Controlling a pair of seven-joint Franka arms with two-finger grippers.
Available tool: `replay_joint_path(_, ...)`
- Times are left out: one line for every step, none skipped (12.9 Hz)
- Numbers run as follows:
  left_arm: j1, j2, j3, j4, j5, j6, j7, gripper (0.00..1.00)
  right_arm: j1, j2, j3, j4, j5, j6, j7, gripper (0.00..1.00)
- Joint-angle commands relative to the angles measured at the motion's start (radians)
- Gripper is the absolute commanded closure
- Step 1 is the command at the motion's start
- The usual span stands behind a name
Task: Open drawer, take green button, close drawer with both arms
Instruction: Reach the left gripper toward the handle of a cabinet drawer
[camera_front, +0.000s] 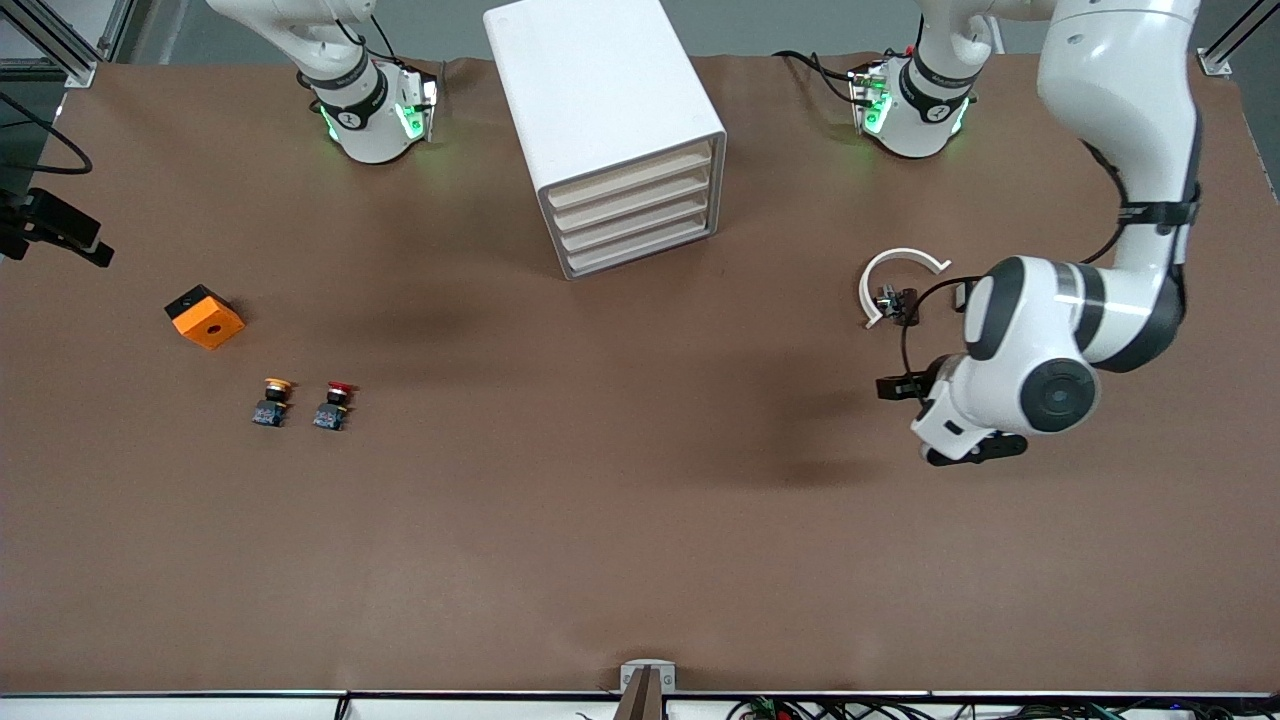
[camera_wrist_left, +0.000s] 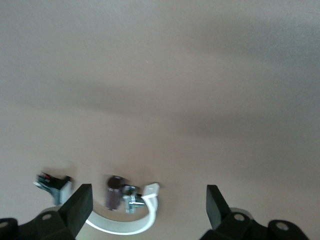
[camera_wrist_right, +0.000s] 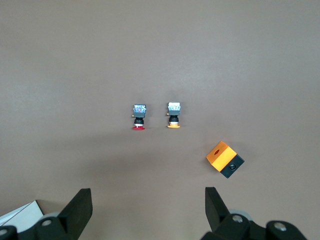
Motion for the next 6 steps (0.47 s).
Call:
replay_joint_path(-0.044,0.037,-0.011,0.035,-0.028,-0.024,-0.207,0.0,-0.022,-0.02,0.015,-0.019,0.01,0.001,0.013,0.0)
replay_joint_path(-0.044,0.049,-0.025,0.044,-0.093,-0.038,-0.287,0.0,-0.022,-0.02,0.015,-0.019,0.01,0.001,0.013,0.0)
replay_joint_path(-0.044,0.06,-0.034,0.058,-0.151,-0.057,-0.353,0.0,-0.022,-0.02,0.014,-0.019,0.01,0.001,0.013,0.0)
replay_joint_path(-0.044,0.08,-0.045,0.076,-0.211,-0.084,-0.429,0.0,-0.023,-0.02,0.014,-0.019,0.01,0.001,0.013,0.0)
replay_joint_path(-0.045,0.092,-0.054,0.093,-0.255,-0.11,-0.506,0.0,-0.022,-0.022,0.014,-0.019,0.01,0.001,0.013,0.0)
replay_joint_path(-0.048,0.101,-0.065,0.104,-0.294,-0.139,-0.584,0.0,-0.022,-0.022,0.014,-0.019,0.01,0.002,0.013,0.0)
